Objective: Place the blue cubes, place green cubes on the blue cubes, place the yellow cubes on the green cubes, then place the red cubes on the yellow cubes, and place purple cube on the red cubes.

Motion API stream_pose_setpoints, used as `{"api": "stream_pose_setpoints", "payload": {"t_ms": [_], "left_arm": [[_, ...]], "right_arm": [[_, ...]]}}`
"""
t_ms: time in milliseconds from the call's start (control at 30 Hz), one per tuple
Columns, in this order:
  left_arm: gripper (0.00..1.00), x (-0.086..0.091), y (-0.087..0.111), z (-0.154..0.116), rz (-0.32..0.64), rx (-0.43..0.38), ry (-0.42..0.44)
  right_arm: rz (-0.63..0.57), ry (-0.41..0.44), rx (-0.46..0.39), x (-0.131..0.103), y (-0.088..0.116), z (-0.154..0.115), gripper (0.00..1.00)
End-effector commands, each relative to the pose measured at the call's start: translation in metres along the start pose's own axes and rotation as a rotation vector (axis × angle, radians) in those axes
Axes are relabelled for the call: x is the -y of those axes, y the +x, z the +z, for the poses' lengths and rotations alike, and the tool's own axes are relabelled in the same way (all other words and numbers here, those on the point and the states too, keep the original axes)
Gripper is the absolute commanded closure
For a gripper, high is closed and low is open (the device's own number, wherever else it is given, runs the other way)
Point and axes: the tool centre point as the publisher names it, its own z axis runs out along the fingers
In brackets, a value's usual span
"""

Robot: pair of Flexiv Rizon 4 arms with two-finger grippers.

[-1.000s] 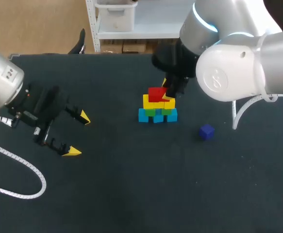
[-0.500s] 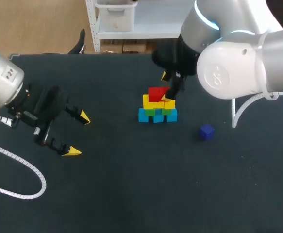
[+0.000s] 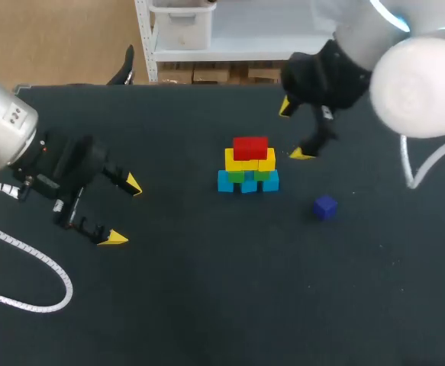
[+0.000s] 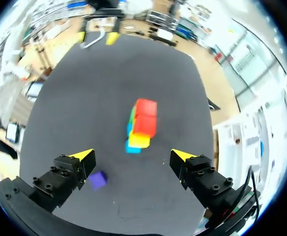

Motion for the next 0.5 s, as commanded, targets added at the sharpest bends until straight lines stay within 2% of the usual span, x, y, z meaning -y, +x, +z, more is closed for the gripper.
{"api": "stream_pose_setpoints", "payload": {"t_ms": [33, 167, 367, 500], "left_arm": [[0.0, 0.0, 0.001, 0.0, 0.002, 0.003, -0.001], [0.0, 0.0, 0.001, 0.0, 0.002, 0.003, -0.001], [0.0, 0.0, 0.001, 0.0, 0.002, 0.003, -0.001], [0.0, 0.0, 0.001, 0.0, 0.002, 0.003, -0.001]], "right_arm": [[-0.083, -0.036, 0.055, -0.011, 0.012, -0.015, 0.0], [-0.16, -0.074, 0.054, -0.025, 0.02, -0.007, 0.0], [-0.203, -0.137, 0.069, -0.05, 0.031, 0.014, 0.0], [-0.25, -0.21, 0.06, -0.066, 0.038, 0.027, 0.0]]}}
